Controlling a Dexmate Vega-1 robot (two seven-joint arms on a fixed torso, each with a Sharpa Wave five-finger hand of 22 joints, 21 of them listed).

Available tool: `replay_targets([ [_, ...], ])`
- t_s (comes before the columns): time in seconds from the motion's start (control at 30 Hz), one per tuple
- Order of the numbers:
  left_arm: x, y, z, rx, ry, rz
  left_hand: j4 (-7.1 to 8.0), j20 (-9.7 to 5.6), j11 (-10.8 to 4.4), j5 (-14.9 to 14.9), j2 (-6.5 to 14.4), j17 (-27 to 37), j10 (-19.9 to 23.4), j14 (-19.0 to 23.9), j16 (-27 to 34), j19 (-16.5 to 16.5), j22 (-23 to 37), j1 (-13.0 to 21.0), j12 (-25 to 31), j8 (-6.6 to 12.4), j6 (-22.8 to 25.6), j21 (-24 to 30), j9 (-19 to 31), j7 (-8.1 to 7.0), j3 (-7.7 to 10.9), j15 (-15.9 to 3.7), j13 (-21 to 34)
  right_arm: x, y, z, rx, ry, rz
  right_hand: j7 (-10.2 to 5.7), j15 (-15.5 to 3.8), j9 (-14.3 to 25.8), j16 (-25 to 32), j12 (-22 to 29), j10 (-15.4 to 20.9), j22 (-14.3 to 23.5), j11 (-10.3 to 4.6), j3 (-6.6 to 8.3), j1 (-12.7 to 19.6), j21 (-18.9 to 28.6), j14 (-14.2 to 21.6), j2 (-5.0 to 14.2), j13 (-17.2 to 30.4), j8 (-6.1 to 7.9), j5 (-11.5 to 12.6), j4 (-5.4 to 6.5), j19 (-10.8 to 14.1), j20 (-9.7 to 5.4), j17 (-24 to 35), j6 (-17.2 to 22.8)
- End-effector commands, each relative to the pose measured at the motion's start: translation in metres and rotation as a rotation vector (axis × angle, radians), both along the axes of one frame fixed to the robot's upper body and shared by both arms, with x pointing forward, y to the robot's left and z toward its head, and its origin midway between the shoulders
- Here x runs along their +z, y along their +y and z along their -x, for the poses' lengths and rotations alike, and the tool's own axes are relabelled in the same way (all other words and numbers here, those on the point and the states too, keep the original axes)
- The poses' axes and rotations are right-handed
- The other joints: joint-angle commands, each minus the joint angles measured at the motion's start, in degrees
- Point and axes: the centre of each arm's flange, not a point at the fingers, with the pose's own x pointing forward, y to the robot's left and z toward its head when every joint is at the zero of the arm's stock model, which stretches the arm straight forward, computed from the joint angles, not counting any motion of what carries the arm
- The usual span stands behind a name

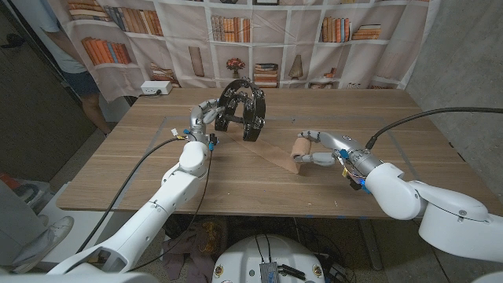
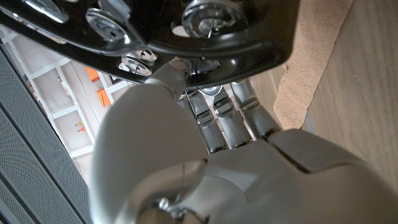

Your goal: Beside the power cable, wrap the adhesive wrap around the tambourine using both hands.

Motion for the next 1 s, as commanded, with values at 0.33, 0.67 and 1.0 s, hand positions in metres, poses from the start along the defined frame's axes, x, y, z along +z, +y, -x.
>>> replay_targets([
  [0.33, 0.006, -0.011, 0.000, 0.005, 0.001, -0.022, 2.60, -6.75, -0.34, 0.2, 0.2, 0.2, 0.4, 4.1, 0.2, -0.4, 0.2, 0.4, -0.1, -0.38, 0.7, 0.6, 0.3, 0.09, 3.15, -5.01, 0.4, 0.002, 0.005, 0.007, 0.116, -0.028, 0.022, -0.58, -10.90, 0.1, 0.6, 0.7, 11.1, 0.6, -9.55, 0.54, 1.1, 1.5, 2.3, 1.58, 0.5, 0.68, 0.1, 0.00, 2.5, -5.13, 0.5, 1.8],
  [0.67, 0.008, -0.024, -0.001, 0.018, -0.015, -0.008, 2.59, -6.77, -0.20, 0.2, 0.2, 0.2, 0.5, 4.2, 0.2, -0.5, 0.2, 0.4, -0.3, -0.49, 0.7, 0.8, 0.3, 0.06, 3.27, -5.02, 0.3, 0.008, 0.002, 0.009, 0.139, -0.091, 0.031, -0.93, -10.94, 0.2, 0.7, 0.6, 11.2, 0.8, -9.61, 0.80, 1.9, 1.6, 2.7, 1.76, 0.6, 0.65, 0.0, -0.30, 2.0, -5.33, 0.6, 2.0],
  [1.0, 0.011, -0.031, 0.000, 0.029, -0.031, -0.006, 2.60, -6.73, -0.24, 0.2, 0.1, 0.1, 0.4, 4.2, 0.1, -0.7, 0.2, 0.3, -0.4, -0.61, 0.8, 1.1, 0.2, 0.01, 3.41, -5.03, 0.4, 0.017, 0.005, 0.008, 0.192, -0.138, 0.080, -1.19, -11.05, 0.2, 2.2, 0.6, 12.0, 1.9, -9.58, 1.28, 3.4, 3.6, 5.7, 2.49, 0.8, 0.60, -0.1, -0.46, 4.4, -6.50, 1.6, 2.5],
])
